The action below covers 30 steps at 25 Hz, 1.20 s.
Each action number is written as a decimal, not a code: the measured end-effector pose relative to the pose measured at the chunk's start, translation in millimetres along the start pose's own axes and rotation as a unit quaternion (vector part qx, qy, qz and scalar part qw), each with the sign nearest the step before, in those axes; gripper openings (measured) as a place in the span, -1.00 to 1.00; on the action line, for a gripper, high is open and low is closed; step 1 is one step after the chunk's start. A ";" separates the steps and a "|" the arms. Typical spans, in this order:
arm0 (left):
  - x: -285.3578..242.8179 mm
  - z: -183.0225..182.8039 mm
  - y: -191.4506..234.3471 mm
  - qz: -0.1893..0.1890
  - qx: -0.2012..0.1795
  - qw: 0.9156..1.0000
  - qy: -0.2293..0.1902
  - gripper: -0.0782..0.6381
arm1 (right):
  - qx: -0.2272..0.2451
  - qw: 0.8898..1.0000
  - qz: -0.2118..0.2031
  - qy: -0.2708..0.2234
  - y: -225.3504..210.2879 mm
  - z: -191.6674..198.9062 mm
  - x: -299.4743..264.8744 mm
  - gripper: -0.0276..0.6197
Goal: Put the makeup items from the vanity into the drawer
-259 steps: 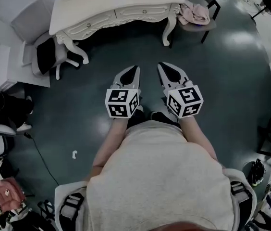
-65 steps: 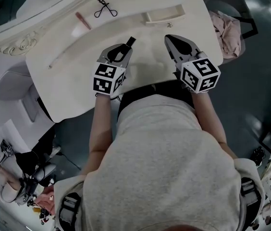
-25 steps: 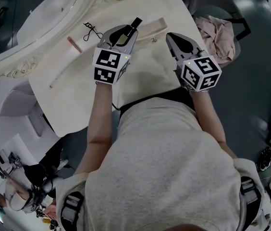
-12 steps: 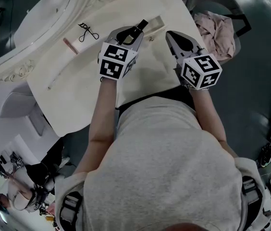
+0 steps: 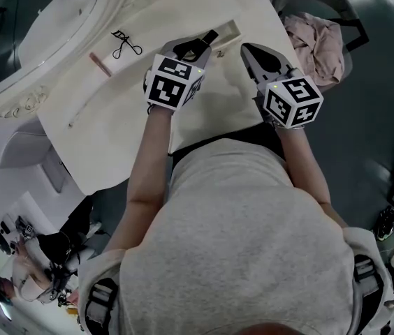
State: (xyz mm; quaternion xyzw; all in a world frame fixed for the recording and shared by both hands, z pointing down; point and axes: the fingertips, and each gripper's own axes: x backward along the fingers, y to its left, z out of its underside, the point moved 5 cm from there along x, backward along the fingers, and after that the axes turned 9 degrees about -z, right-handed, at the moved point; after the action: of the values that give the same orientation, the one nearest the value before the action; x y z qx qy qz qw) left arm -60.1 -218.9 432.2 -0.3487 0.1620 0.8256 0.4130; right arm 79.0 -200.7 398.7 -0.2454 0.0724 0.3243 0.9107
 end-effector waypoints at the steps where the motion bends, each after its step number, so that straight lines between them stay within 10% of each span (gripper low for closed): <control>1: -0.8 -0.5 -0.4 0.001 0.000 1.000 0.004 -0.49 | -0.001 1.000 0.000 0.001 -0.4 0.3 -0.4 -0.89; 30: -16.5 -6.7 -10.8 -0.028 -0.030 0.999 -0.024 -0.49 | -0.008 1.000 -0.007 0.011 -3.7 5.9 -12.8 -0.89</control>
State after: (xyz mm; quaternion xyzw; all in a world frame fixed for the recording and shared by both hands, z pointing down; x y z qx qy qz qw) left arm -41.6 -225.5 439.5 -0.3457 0.1175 0.8265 0.4286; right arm 71.2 -207.3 409.1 -0.2572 0.0780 0.3158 0.9100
